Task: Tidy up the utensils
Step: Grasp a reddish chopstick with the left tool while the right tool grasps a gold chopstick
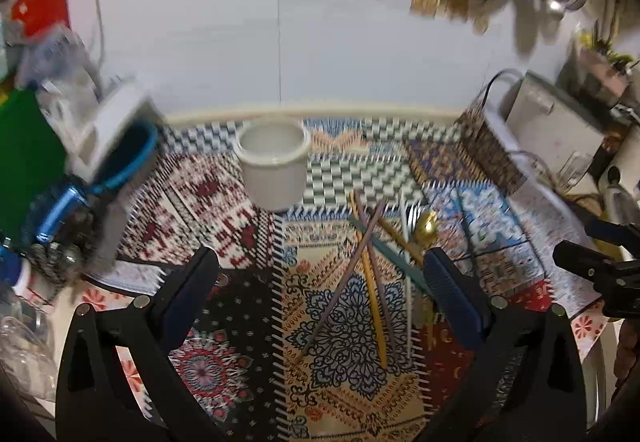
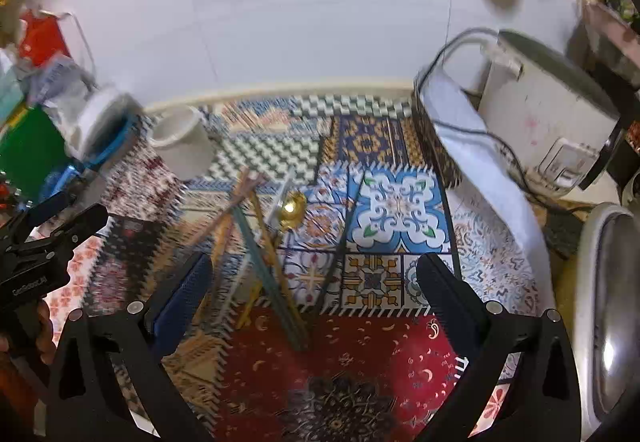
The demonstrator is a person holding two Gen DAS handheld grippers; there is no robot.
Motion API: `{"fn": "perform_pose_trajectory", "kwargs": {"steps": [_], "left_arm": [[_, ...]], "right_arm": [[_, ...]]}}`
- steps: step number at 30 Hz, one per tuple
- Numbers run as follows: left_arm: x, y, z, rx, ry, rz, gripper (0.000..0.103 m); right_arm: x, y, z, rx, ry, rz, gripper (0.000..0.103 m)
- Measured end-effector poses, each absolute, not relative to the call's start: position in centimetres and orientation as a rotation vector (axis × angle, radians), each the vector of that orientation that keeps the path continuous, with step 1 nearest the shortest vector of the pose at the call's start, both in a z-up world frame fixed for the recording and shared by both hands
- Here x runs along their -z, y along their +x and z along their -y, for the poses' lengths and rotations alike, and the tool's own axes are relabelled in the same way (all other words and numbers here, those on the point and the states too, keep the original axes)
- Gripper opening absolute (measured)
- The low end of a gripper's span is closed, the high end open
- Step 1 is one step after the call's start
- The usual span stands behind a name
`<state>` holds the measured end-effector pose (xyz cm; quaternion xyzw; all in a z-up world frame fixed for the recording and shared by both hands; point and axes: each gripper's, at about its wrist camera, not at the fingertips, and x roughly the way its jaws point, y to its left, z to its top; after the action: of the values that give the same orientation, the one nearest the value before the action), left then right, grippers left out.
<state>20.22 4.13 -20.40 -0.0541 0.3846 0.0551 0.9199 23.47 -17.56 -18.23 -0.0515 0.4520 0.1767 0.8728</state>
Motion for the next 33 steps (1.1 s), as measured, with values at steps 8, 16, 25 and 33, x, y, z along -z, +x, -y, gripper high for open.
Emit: {"fn": "perform_pose_trajectory", "kwargs": {"steps": [8, 16, 25, 33], "left_arm": [[26.6, 26.9, -3.4, -0.098, -0.092, -0.973, 0.100], [29.8, 31.6, -2.2, -0.007, -0.044, -1.091, 0.070], [31.1, 34.1, -1.8, 0.107, -0.059, -1.174, 0.031], [31.9, 34.7, -2.1, 0.169, -0.131, -1.214, 0.010]], "right_arm": [[22.7, 28.3, 18.4, -0.332, -0.072, -1.107, 0.087], [25.4, 31.7, 18.0, -0.377, -0.004, -1.227, 0.068], [25.8, 32.7, 14.0, -0.552, -0.044, -1.246, 0.050], [27.2, 33.2, 10.2, -0.667, -0.130, -1.287, 0.027]]}}
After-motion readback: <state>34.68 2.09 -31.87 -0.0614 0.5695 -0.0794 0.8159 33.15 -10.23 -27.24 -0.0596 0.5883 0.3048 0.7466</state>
